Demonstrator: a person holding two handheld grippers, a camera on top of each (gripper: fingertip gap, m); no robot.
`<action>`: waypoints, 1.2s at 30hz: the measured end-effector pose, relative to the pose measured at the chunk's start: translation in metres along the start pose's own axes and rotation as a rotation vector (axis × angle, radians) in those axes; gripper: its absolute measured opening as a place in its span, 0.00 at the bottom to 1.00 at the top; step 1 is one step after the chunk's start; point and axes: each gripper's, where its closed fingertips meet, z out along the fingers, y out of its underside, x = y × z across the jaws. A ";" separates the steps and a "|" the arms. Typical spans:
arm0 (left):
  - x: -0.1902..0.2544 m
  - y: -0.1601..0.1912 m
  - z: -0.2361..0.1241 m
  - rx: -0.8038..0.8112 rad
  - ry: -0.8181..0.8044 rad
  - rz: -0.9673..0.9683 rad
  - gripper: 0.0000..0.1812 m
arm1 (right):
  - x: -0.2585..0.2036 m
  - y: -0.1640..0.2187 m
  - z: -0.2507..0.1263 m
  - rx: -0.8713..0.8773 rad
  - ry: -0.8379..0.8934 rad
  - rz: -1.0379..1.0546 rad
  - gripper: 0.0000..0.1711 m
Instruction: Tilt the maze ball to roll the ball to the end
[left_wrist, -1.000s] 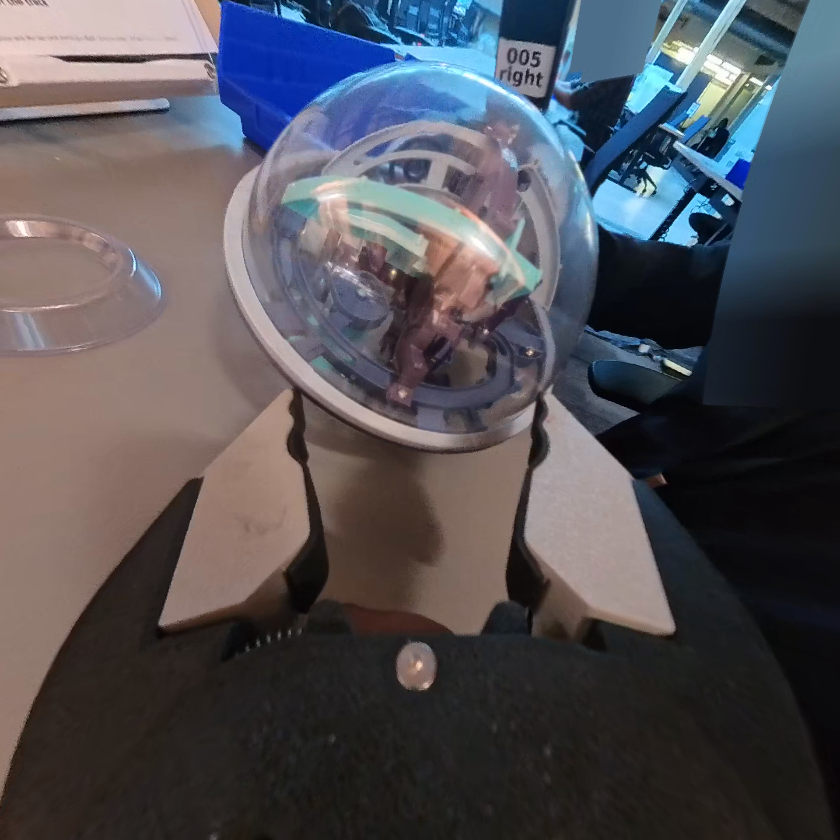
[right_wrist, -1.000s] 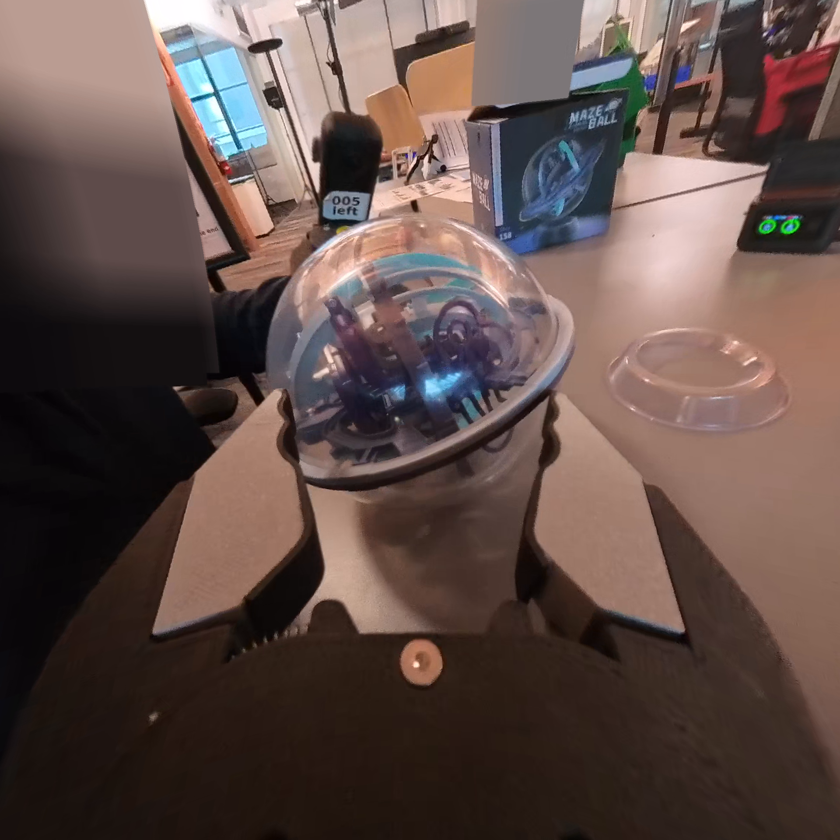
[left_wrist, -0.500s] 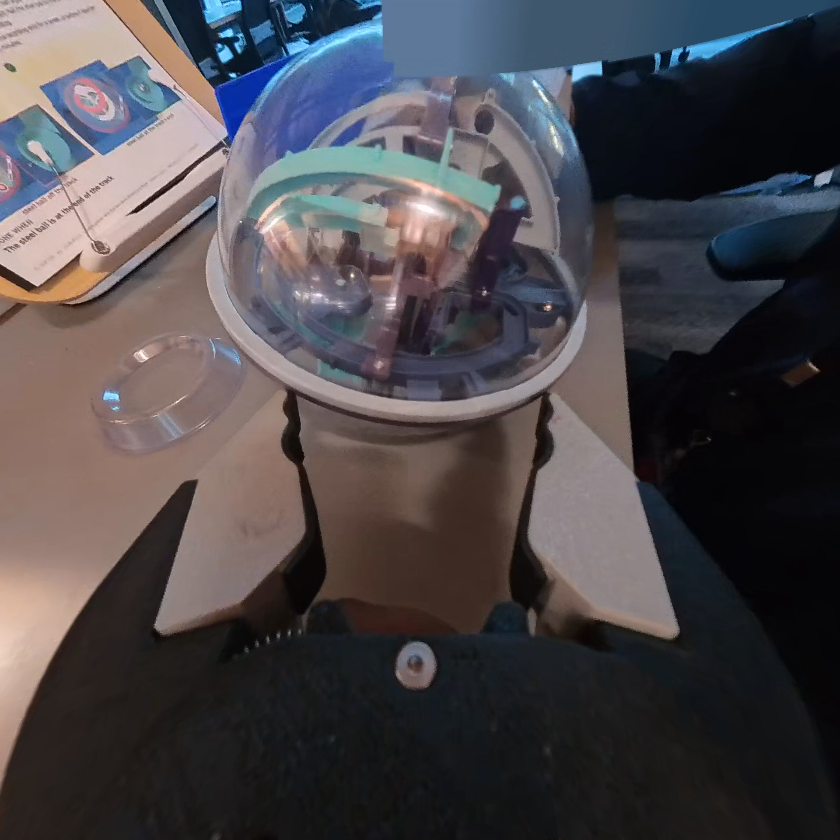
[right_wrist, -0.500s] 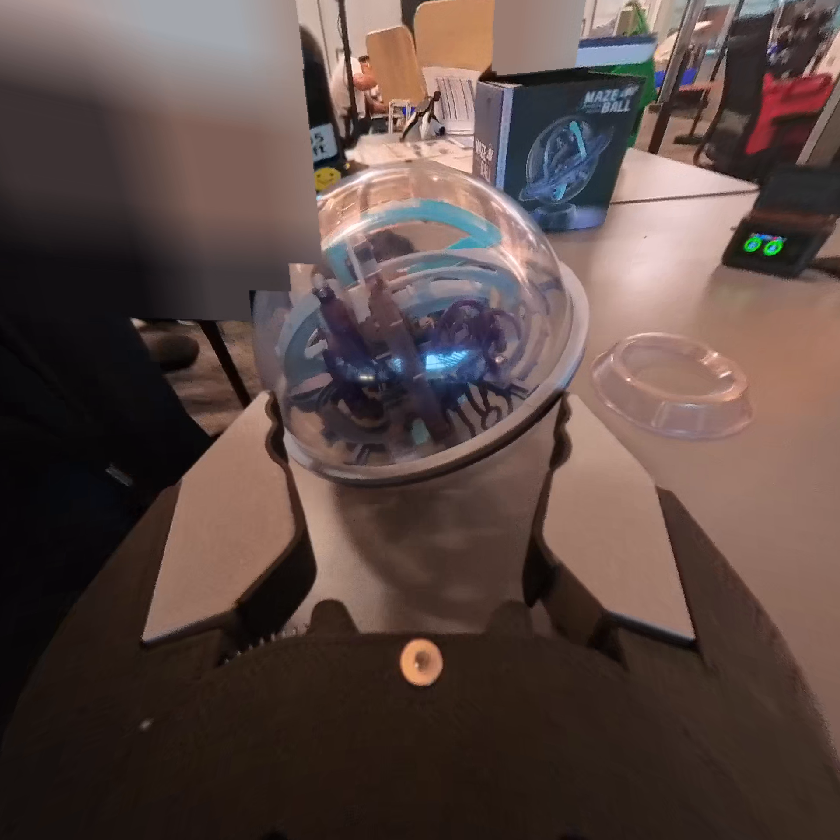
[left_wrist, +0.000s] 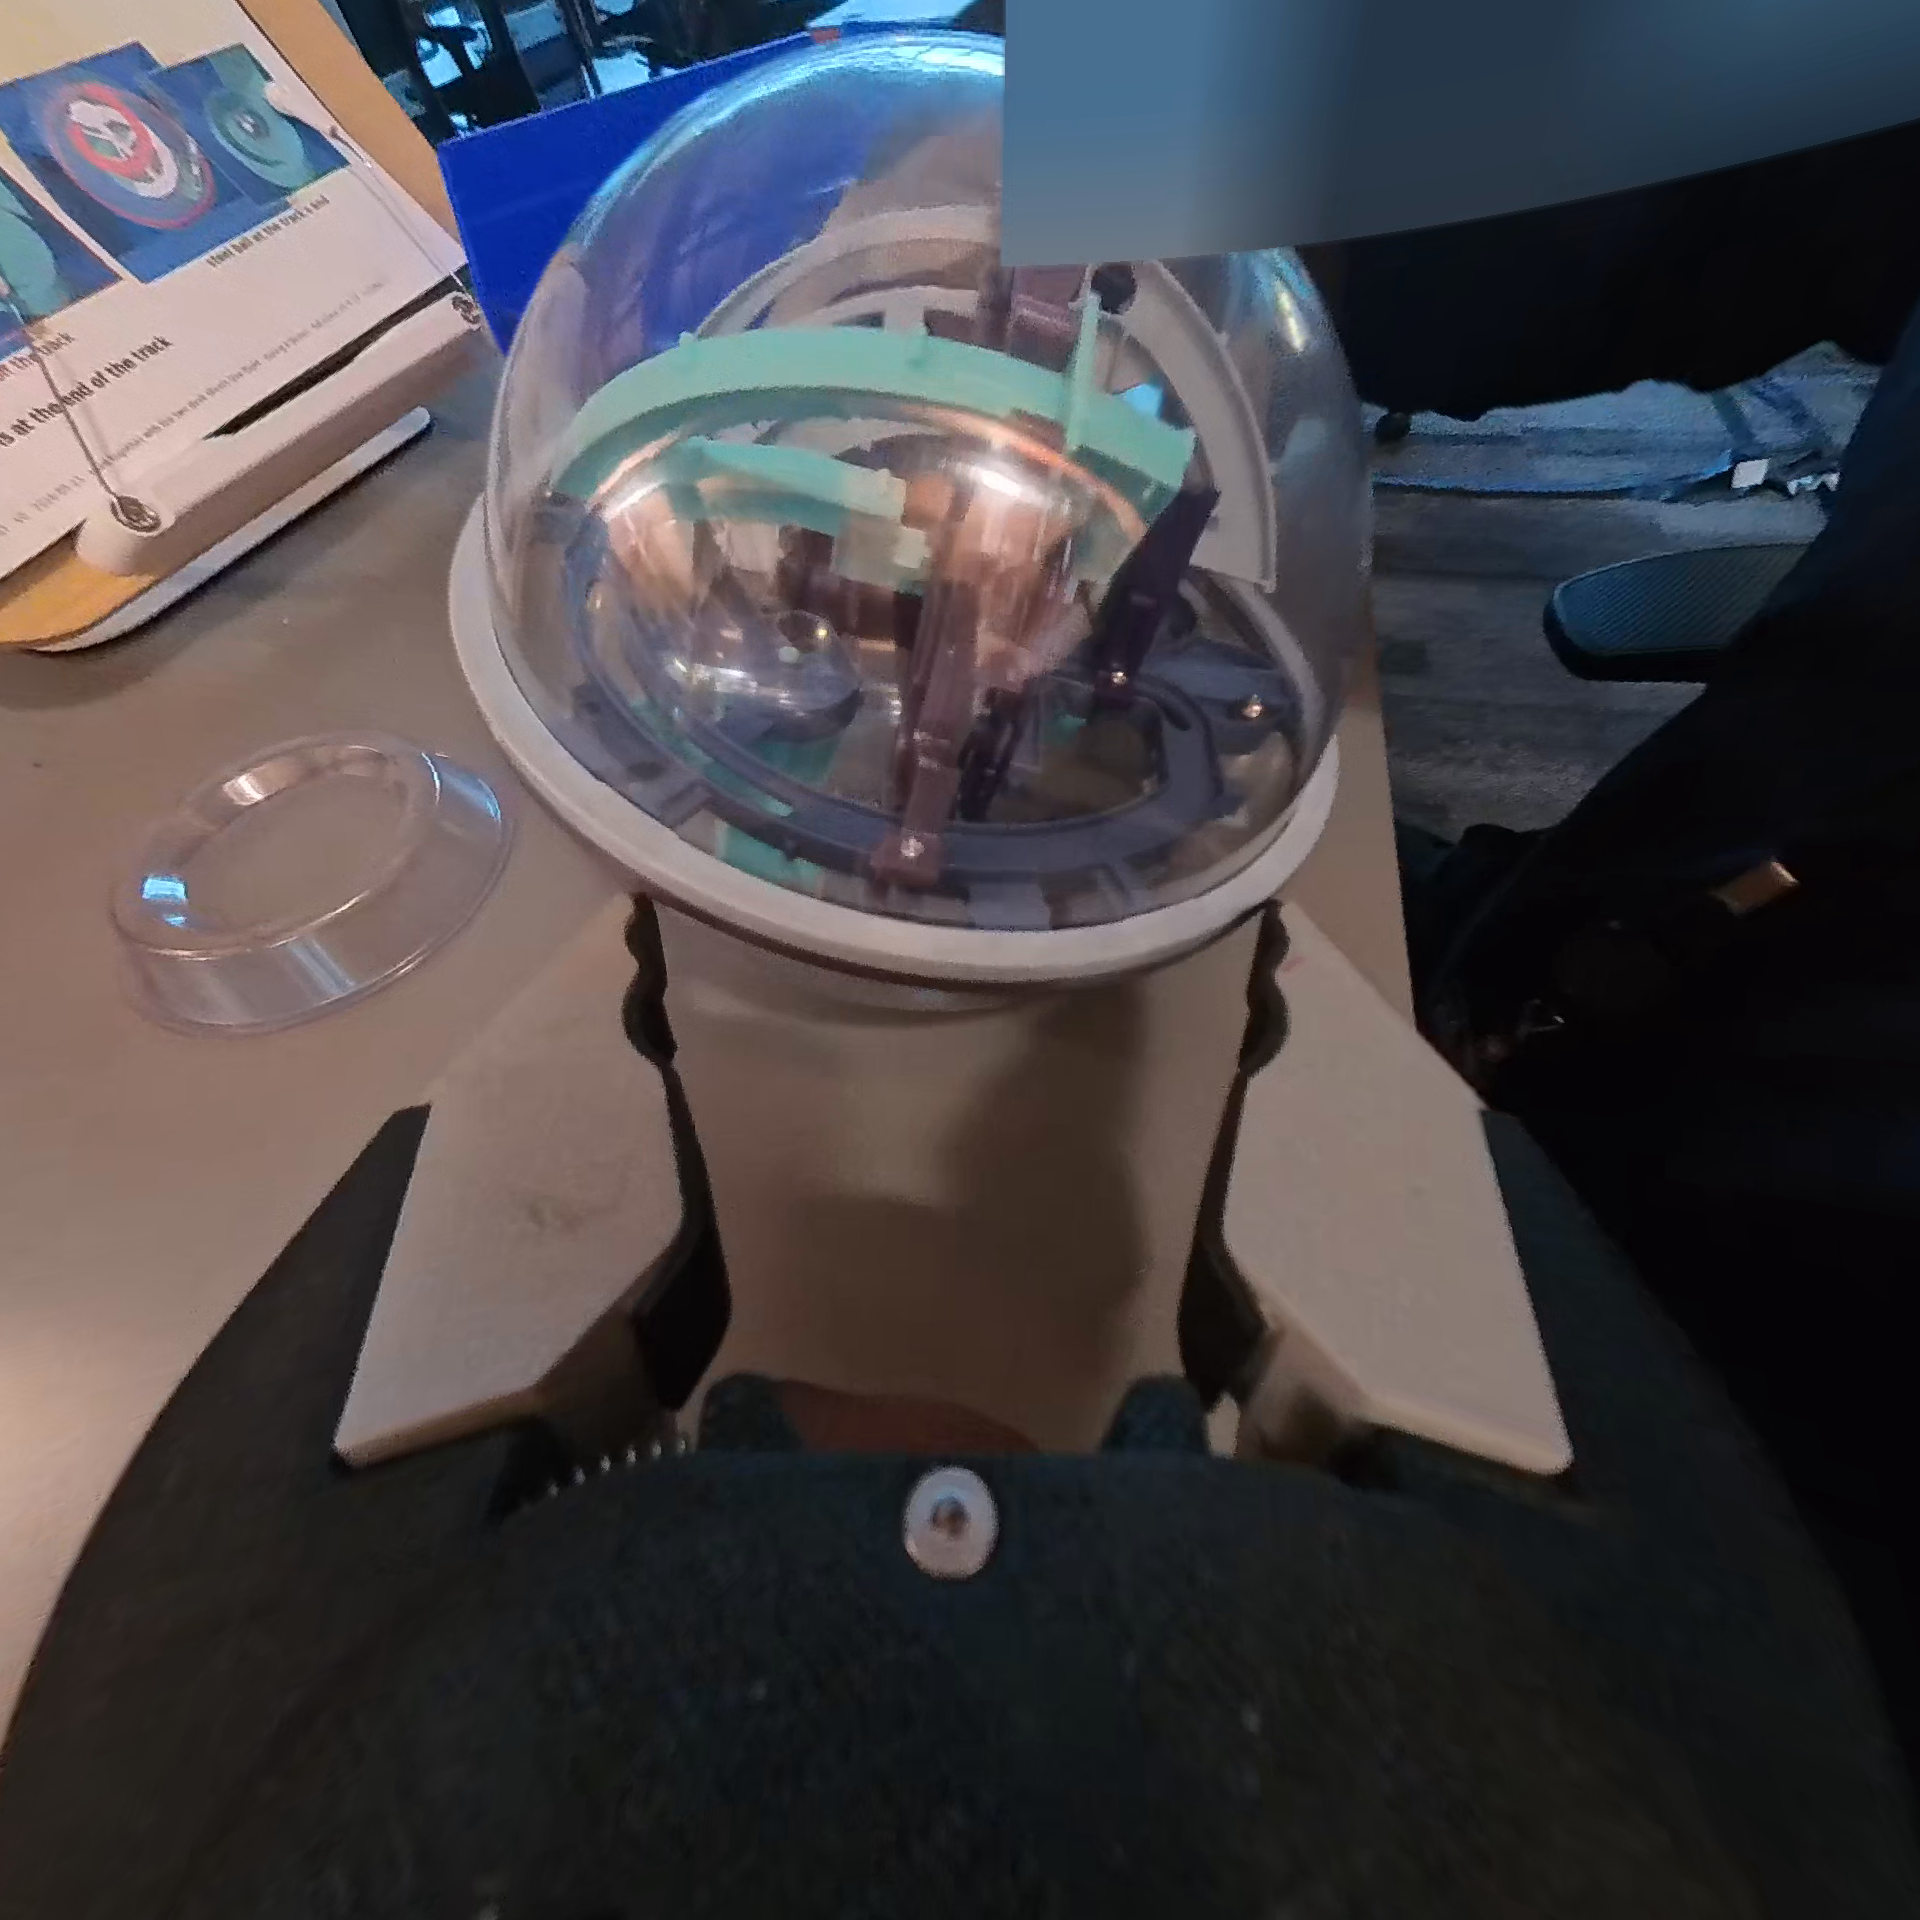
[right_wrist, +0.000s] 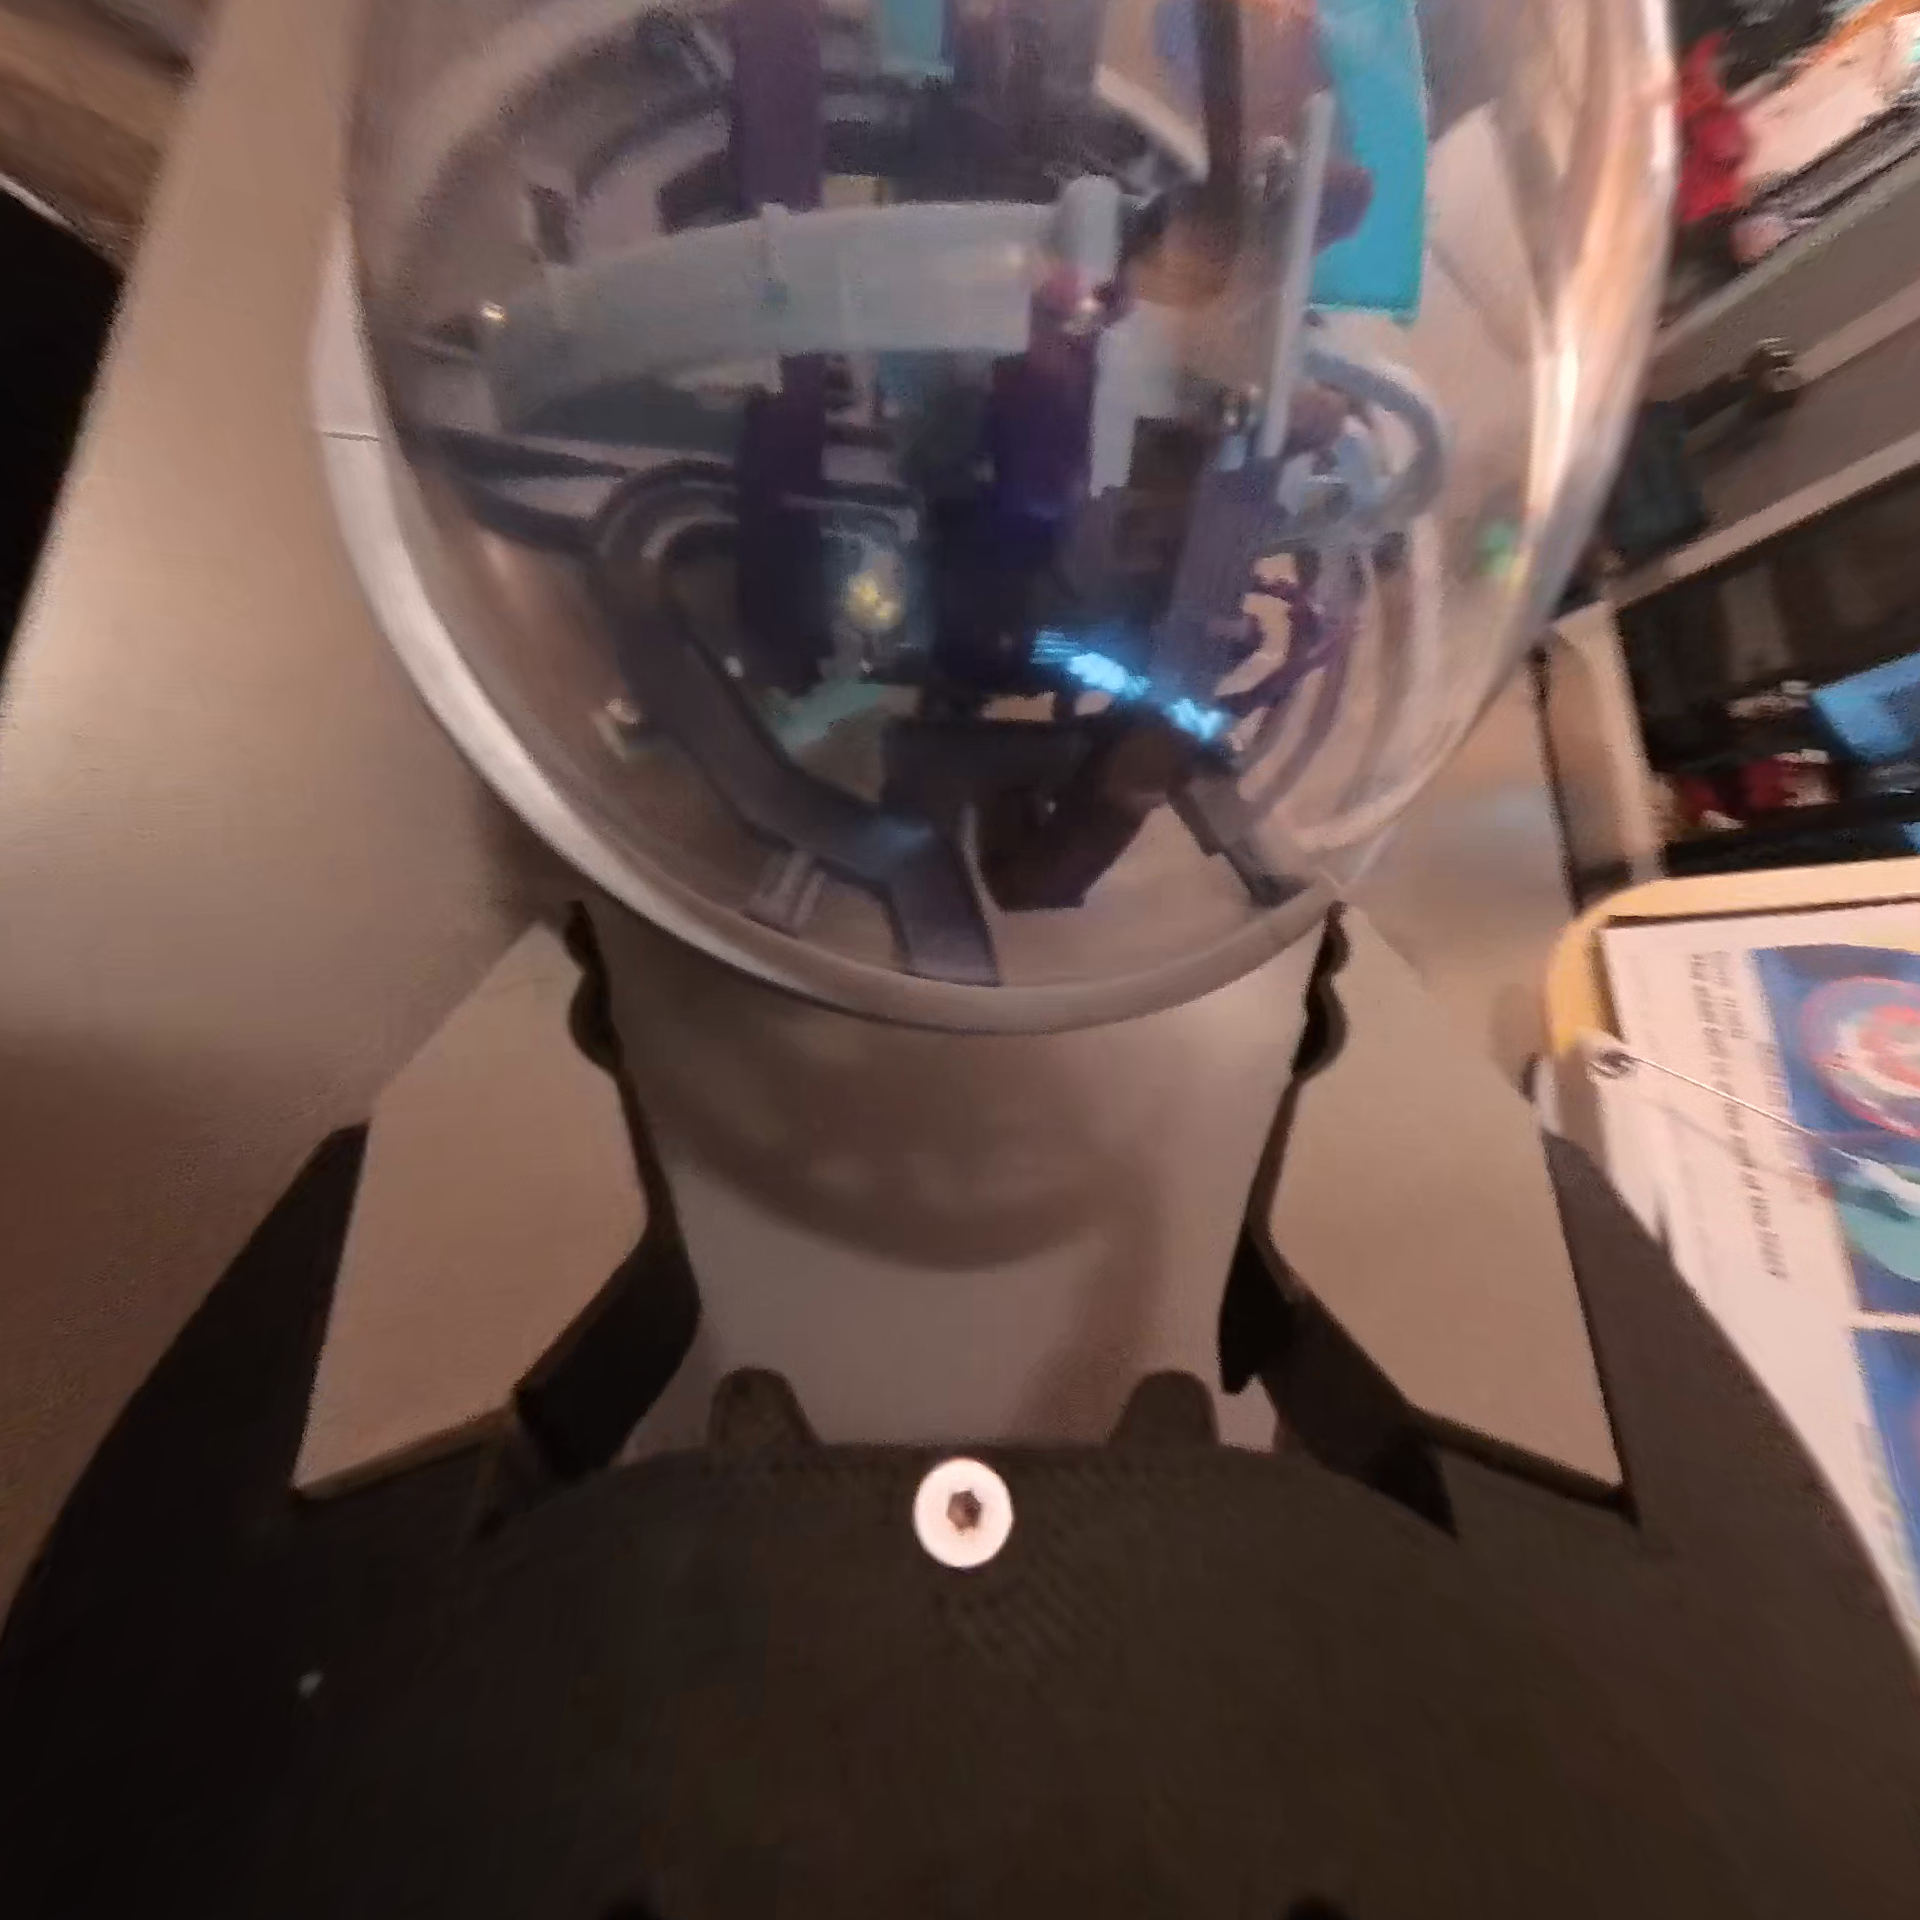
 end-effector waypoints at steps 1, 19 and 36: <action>0.001 0.001 0.001 -0.006 0.003 0.005 0.61 | 0.004 -0.002 -0.001 0.011 0.033 0.005 0.71; 0.001 -0.014 -0.009 0.085 0.024 -0.190 0.62 | -0.016 -0.019 0.003 0.180 -0.183 0.447 0.69; 0.005 -0.031 -0.011 -0.042 -0.056 -0.235 0.66 | -0.022 -0.025 0.004 0.220 -0.266 0.529 0.69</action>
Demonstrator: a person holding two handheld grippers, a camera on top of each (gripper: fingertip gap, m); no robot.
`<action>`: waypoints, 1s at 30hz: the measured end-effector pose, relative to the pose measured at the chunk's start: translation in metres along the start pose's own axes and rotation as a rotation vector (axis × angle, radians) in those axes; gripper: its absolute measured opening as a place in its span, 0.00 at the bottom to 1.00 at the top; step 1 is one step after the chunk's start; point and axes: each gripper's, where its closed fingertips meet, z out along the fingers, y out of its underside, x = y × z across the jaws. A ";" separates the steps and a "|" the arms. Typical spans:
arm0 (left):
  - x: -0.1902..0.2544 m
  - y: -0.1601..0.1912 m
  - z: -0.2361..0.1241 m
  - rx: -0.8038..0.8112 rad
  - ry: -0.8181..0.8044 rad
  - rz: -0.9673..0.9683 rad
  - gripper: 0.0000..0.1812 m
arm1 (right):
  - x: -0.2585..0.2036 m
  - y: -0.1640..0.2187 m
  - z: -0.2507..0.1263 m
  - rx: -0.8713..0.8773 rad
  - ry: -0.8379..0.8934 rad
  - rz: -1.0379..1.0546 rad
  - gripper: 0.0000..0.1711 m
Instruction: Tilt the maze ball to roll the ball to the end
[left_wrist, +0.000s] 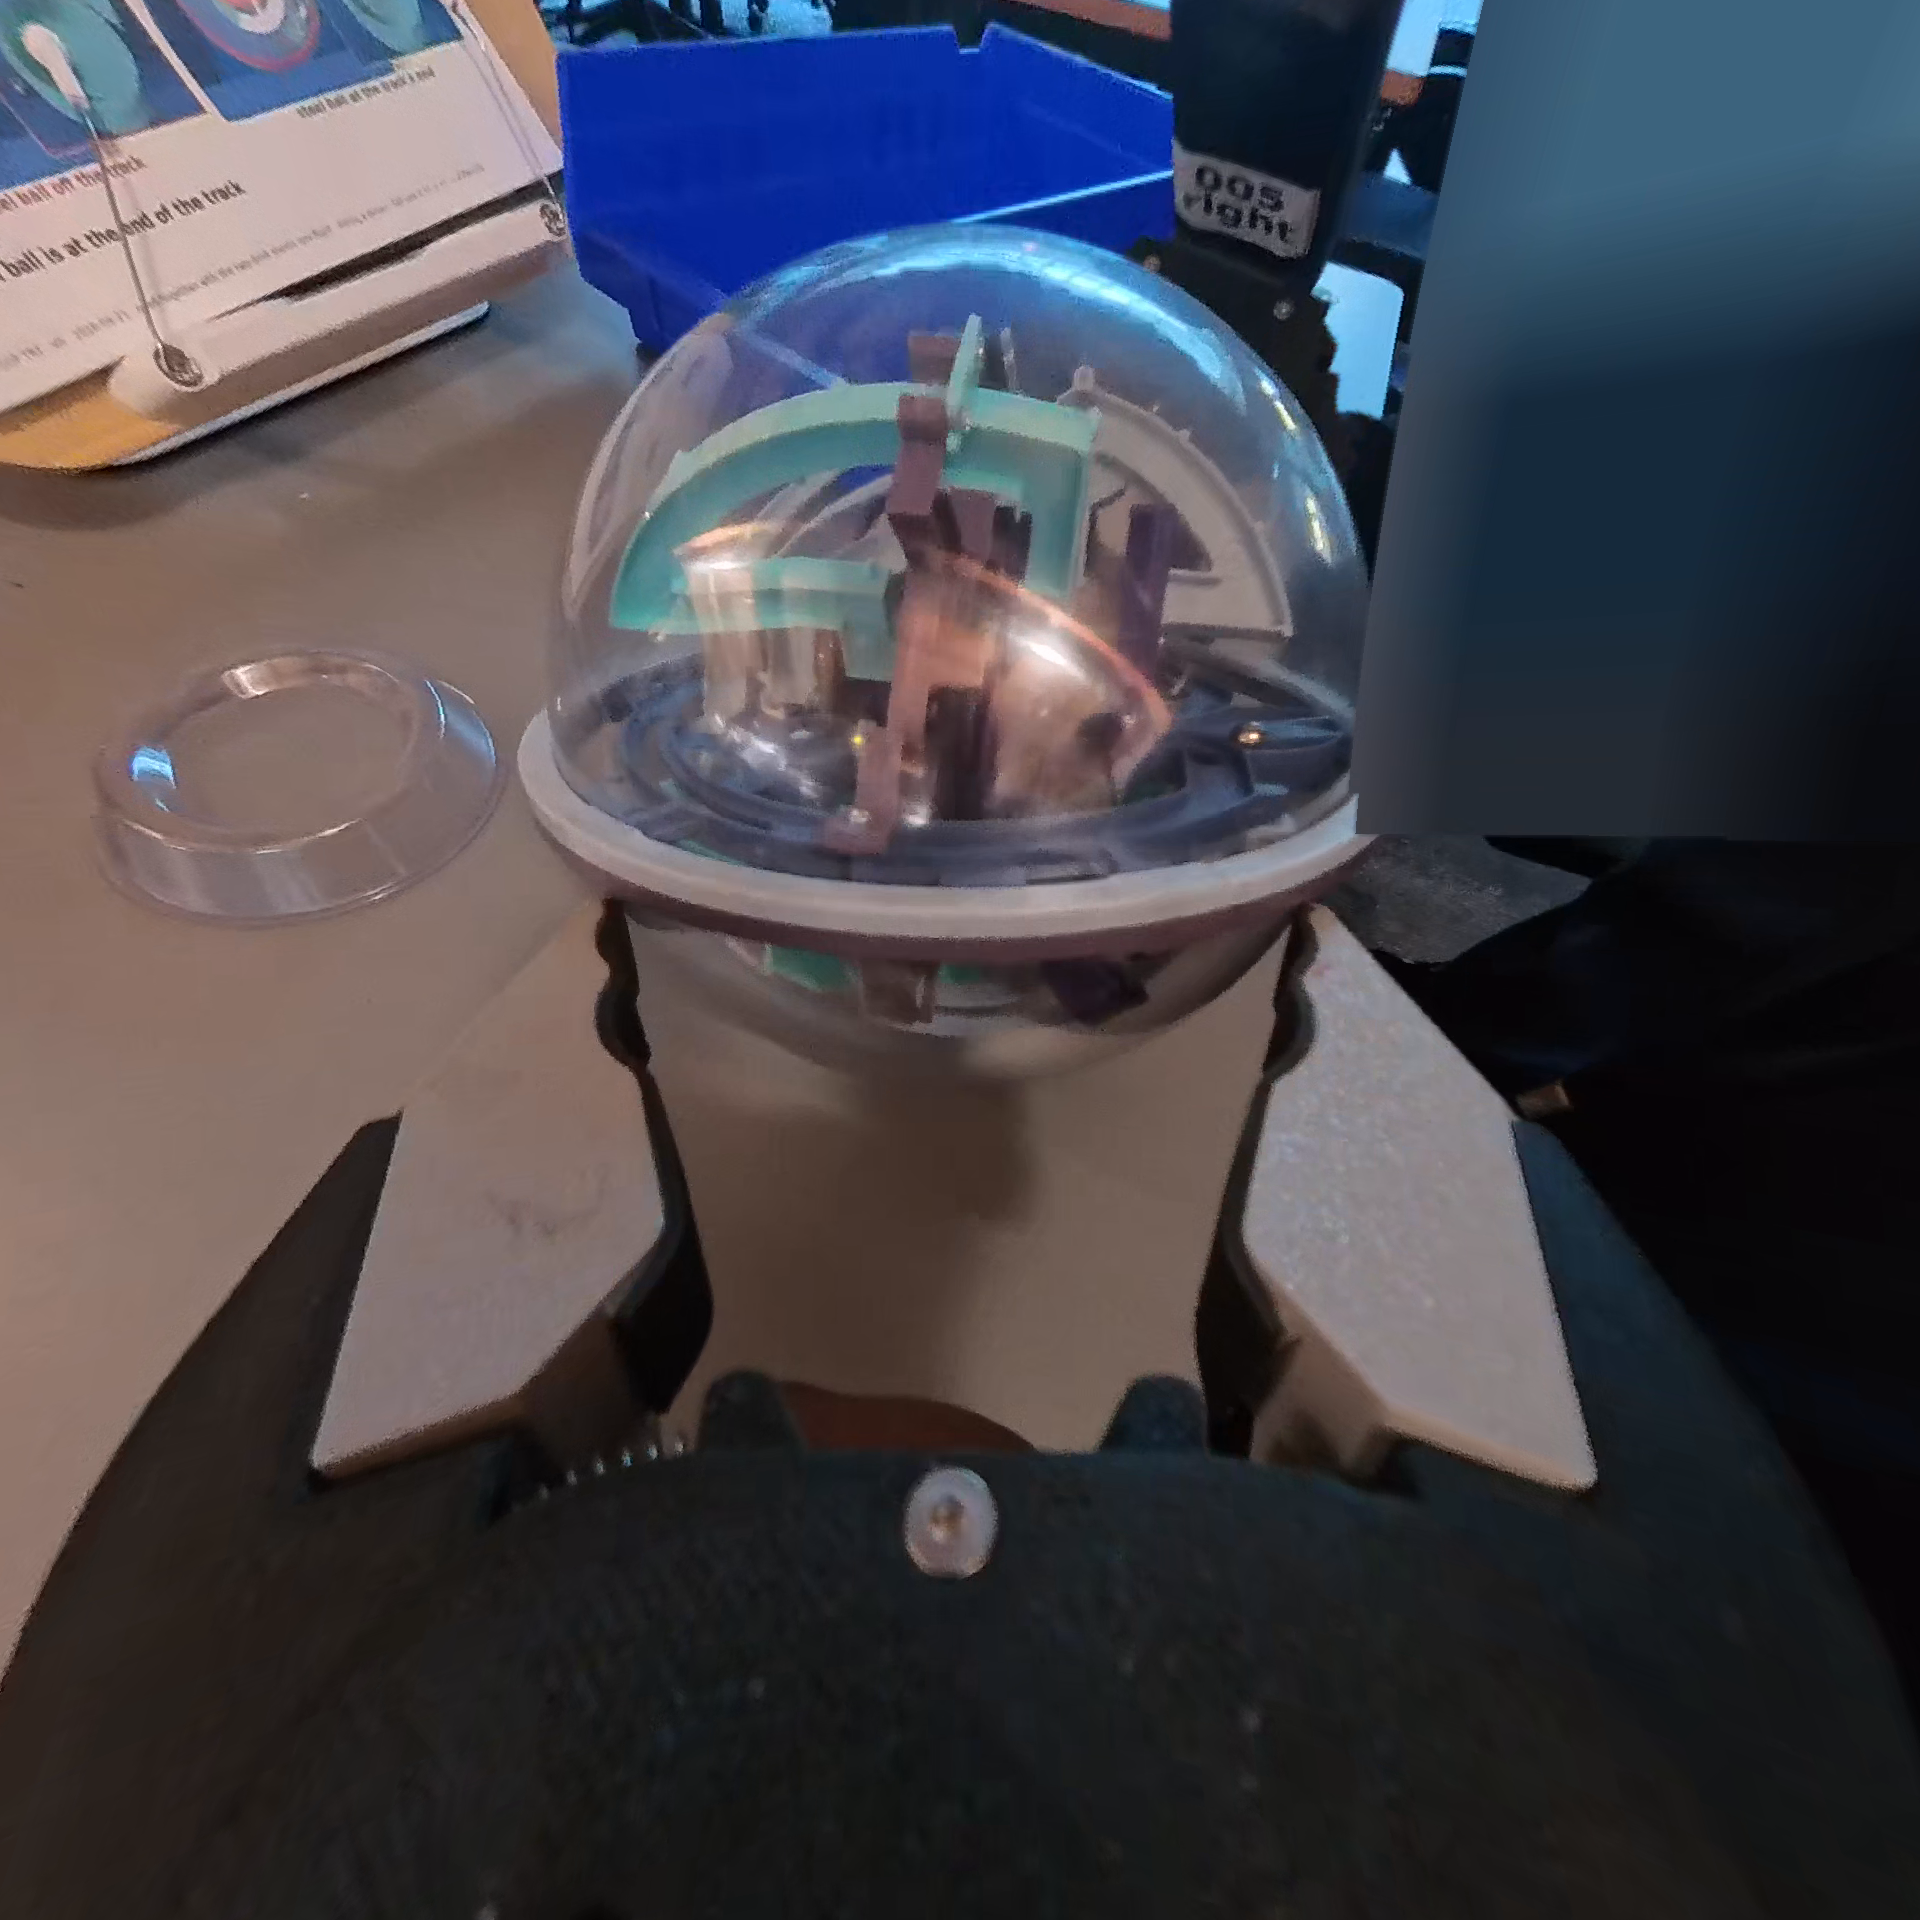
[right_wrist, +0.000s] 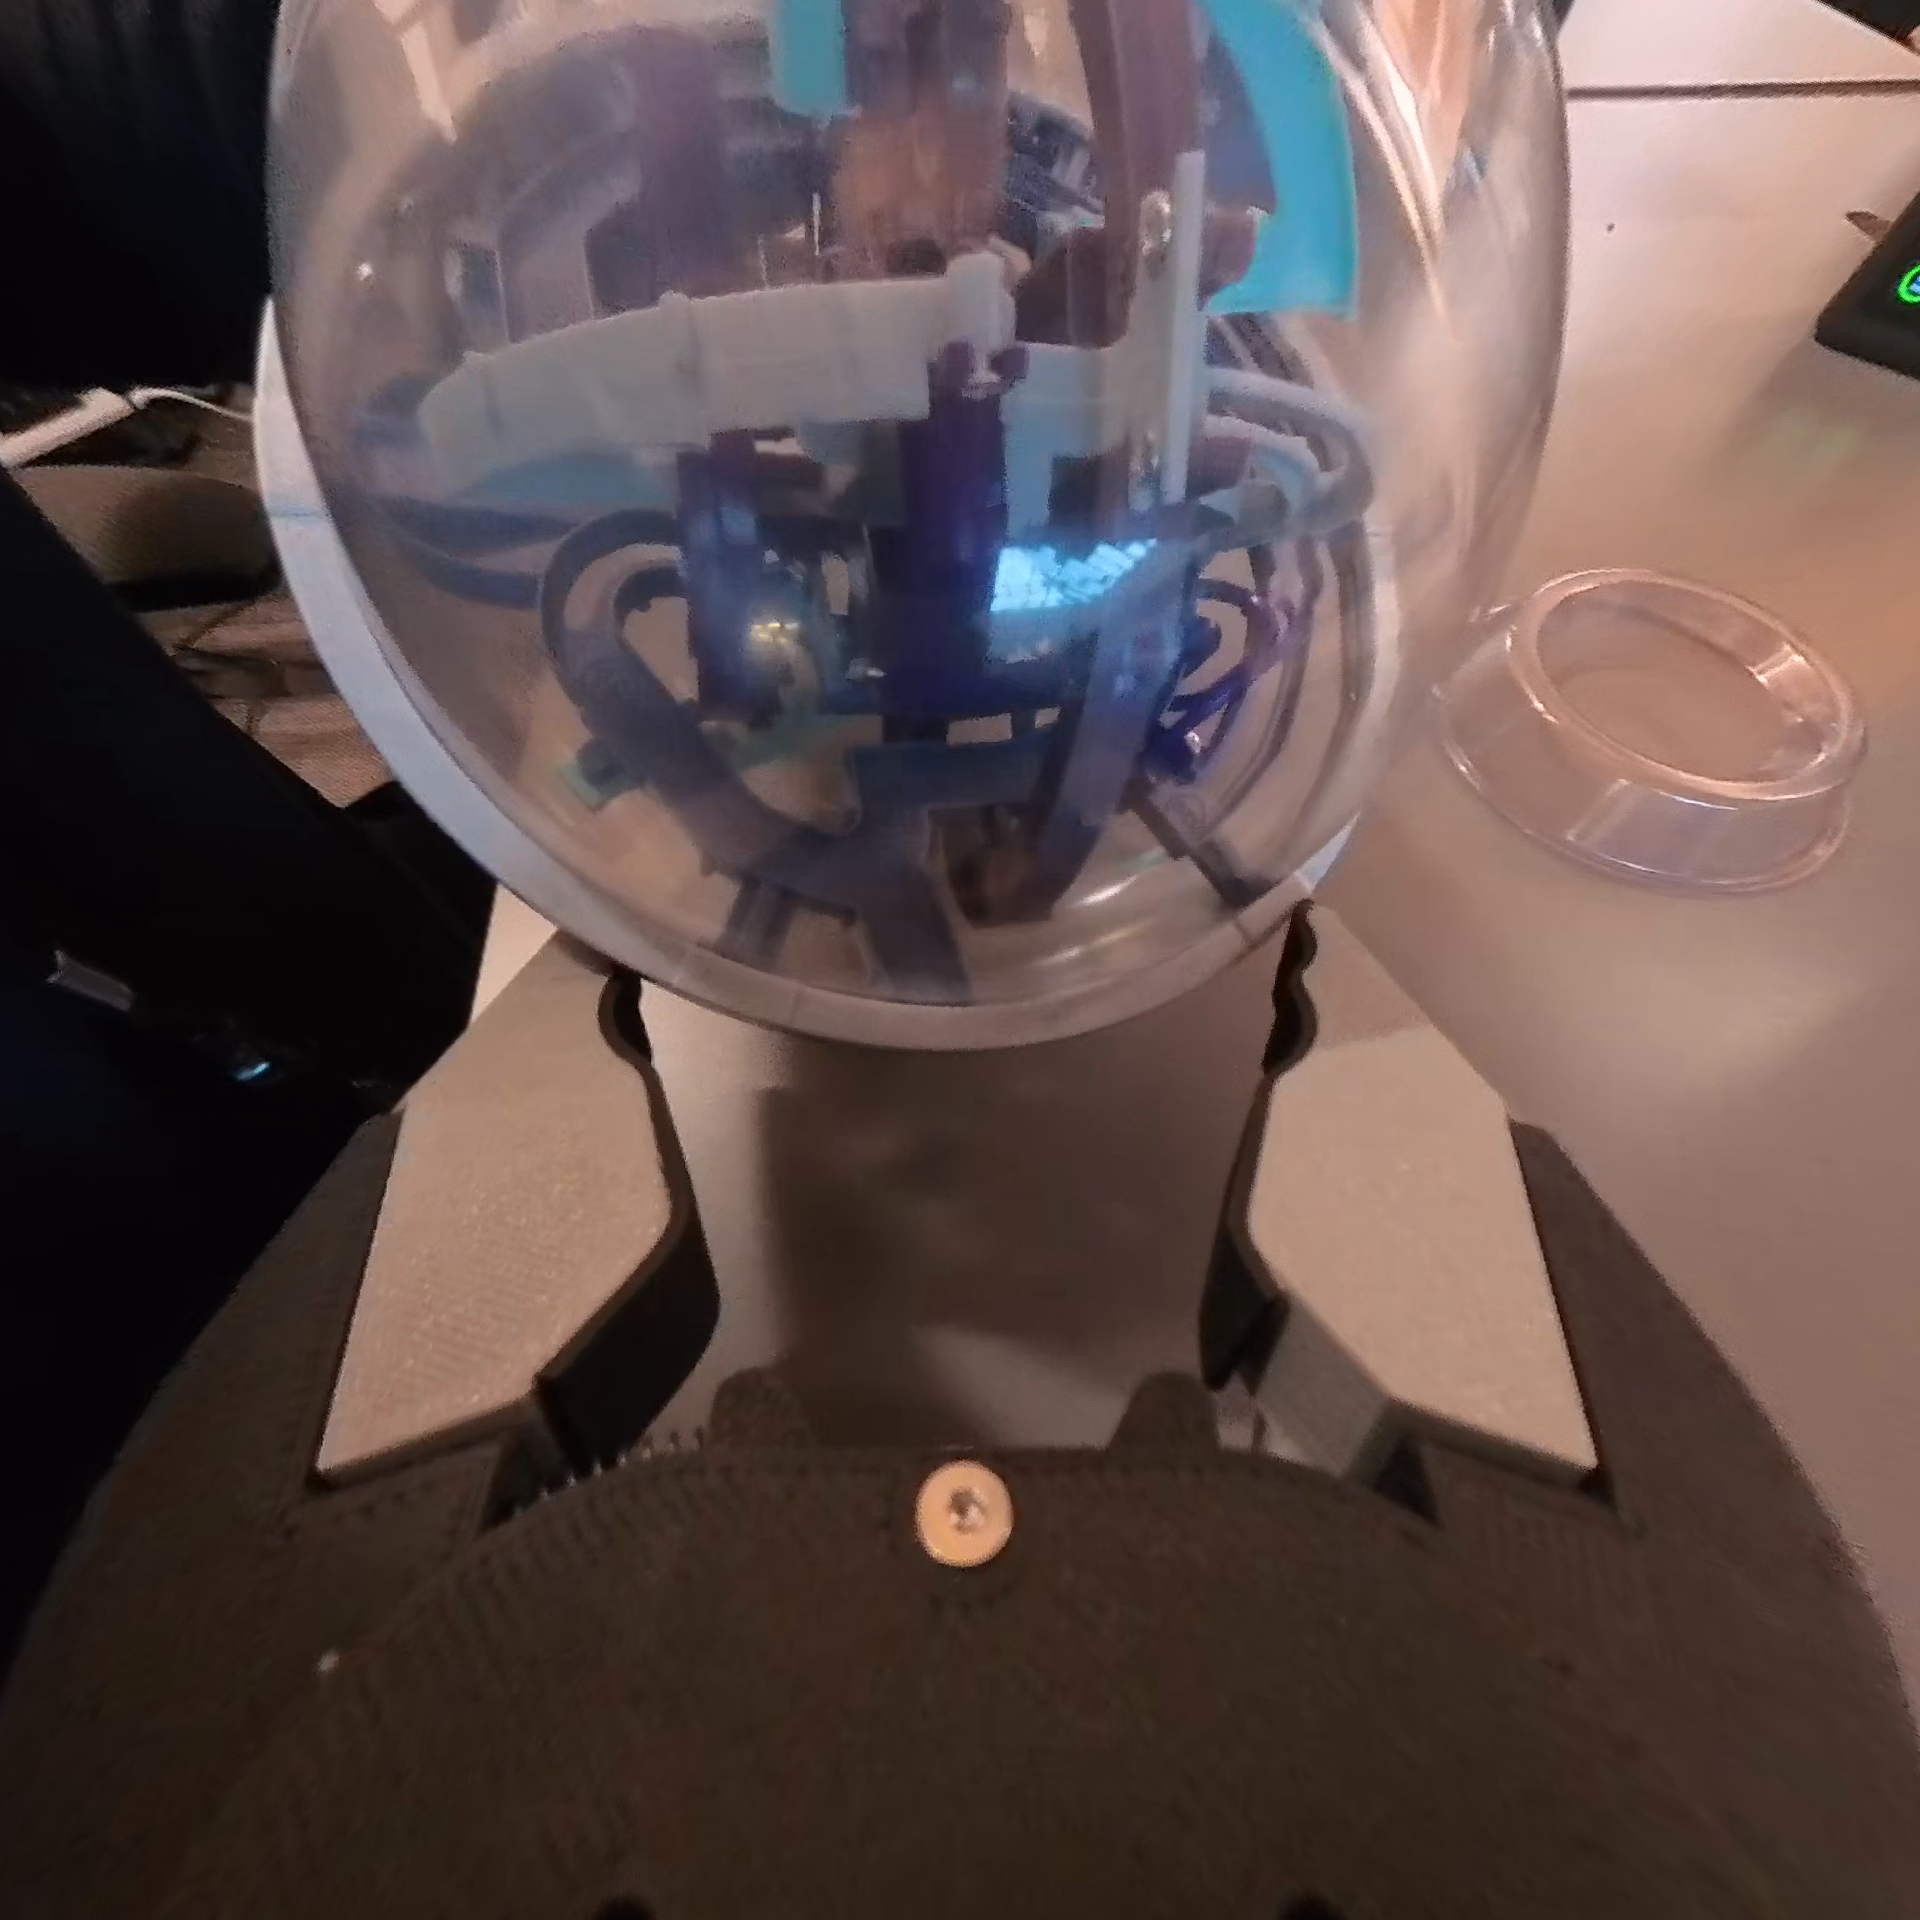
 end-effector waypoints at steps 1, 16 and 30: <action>0.000 -0.001 -0.001 0.001 -0.001 -0.001 0.66 | -0.001 0.000 0.001 -0.001 -0.004 0.003 0.69; -0.006 0.007 0.006 -0.064 -0.031 0.072 0.67 | 0.007 0.018 0.007 -0.125 0.063 -0.085 0.68; -0.012 0.012 0.006 0.084 0.063 0.023 0.68 | 0.012 -0.009 -0.005 0.014 0.120 -0.081 0.67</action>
